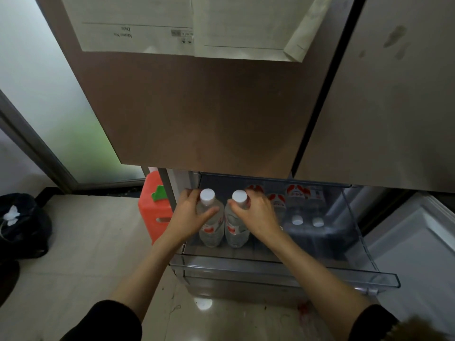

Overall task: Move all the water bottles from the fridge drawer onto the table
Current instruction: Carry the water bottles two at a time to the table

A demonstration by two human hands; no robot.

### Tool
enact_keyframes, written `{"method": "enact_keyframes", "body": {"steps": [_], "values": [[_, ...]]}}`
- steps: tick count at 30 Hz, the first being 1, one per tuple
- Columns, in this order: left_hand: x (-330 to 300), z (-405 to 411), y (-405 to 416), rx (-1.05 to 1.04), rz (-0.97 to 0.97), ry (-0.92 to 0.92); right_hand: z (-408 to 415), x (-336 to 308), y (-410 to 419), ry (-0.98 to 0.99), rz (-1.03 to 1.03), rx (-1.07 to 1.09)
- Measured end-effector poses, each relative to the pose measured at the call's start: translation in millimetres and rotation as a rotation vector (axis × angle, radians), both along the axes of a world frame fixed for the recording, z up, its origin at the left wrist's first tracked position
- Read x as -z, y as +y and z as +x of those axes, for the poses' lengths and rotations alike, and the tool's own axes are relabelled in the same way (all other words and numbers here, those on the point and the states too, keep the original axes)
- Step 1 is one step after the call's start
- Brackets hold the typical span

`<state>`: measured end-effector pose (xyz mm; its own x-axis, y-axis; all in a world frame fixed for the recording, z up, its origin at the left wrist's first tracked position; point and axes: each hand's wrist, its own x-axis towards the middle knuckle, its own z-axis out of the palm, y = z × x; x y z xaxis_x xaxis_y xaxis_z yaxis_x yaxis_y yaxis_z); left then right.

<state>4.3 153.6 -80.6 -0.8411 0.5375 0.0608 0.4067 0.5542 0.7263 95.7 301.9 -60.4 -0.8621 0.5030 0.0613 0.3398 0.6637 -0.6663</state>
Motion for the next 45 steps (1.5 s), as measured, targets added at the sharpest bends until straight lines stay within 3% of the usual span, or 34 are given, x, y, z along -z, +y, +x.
{"method": "enact_keyframes", "body": {"steps": [5,8,11,16,20,25,34,40,45], "values": [[13,-4,-13,0.235,0.057,-0.305,13,15,16,-0.171,-0.190,-0.233],[11,-12,-9,0.188,-0.061,-0.179,11,18,25,-0.195,-0.292,-0.309],[14,-11,-4,0.127,-0.143,-0.057,11,19,28,-0.180,-0.252,-0.281],[20,-10,-9,0.188,-0.024,-0.135,5,27,19,-0.151,-0.109,-0.198],[22,-8,-18,0.220,0.011,-0.187,4,26,11,-0.105,-0.232,-0.132],[18,-2,-16,0.142,0.079,-0.121,13,24,1,-0.101,-0.199,-0.105],[-35,35,-35,0.045,0.234,0.060,49,-24,-23,0.116,-0.114,-0.082],[-111,93,-63,-0.091,0.505,0.091,94,-87,-47,0.419,-0.175,-0.085],[-135,149,-101,-0.215,0.662,0.083,131,-116,-81,0.479,-0.269,-0.159]]}}
